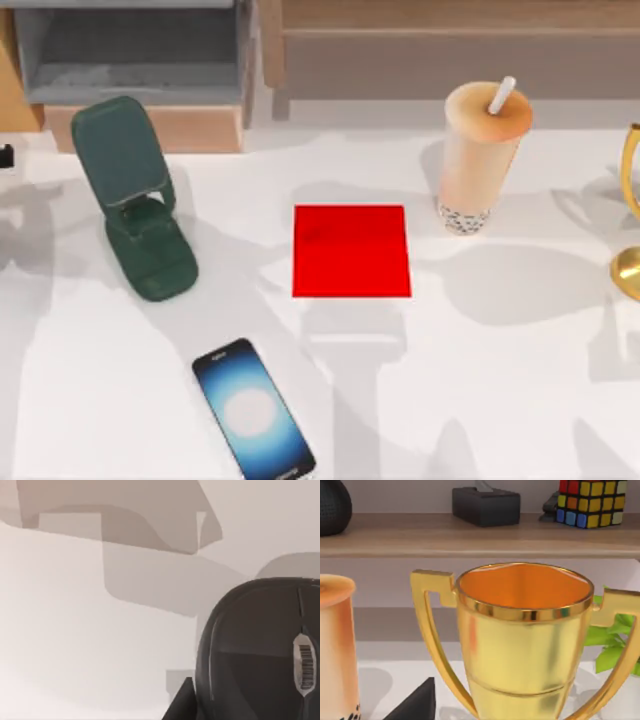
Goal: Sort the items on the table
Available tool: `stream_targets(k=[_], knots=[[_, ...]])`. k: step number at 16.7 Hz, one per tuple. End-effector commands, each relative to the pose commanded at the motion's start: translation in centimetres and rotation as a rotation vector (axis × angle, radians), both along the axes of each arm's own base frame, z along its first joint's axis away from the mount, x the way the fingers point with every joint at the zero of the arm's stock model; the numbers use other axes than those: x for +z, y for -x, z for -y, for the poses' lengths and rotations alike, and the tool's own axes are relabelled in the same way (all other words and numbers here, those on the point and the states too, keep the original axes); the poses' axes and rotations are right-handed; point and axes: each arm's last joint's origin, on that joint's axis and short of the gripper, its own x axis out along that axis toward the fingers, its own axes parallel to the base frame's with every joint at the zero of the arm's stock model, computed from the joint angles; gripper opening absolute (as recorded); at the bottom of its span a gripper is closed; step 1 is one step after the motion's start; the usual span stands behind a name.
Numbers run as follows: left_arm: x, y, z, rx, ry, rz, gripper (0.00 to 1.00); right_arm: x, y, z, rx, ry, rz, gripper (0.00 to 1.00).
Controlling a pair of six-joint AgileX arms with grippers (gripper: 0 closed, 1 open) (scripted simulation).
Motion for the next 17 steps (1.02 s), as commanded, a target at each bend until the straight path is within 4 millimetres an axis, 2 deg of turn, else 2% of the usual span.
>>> stream_targets(k=[3, 5, 7, 9, 13, 17], knots=[[5.6, 0.8, 2.6, -0.108, 0.015, 0.021, 0.00, 0.0, 0.0, 0.0, 0.000, 0.000, 0.000, 1.00], [7.3, 1.6, 3.6, -0.155, 0.028, -0.014, 0.00, 0.0, 0.0, 0.0, 0.000, 0.000, 0.000, 1.00], [7.9, 2.0, 3.3, -0.147, 0.025, -0.047, 0.00, 0.0, 0.0, 0.0, 0.000, 0.000, 0.000, 1.00], [8.1, 2.0, 1.8, -0.087, 0.006, -0.055, 0.00, 0.0, 0.0, 0.0, 0.000, 0.000, 0.000, 1.00], [6.8, 0.4, -1.2, 0.041, -0.011, -0.038, 0.00, 0.0, 0.0, 0.0, 0.000, 0.000, 0.000, 1.00], [6.6, 0.1, -1.4, 0.050, -0.007, -0.034, 0.00, 0.0, 0.0, 0.0, 0.000, 0.000, 0.000, 1.00]])
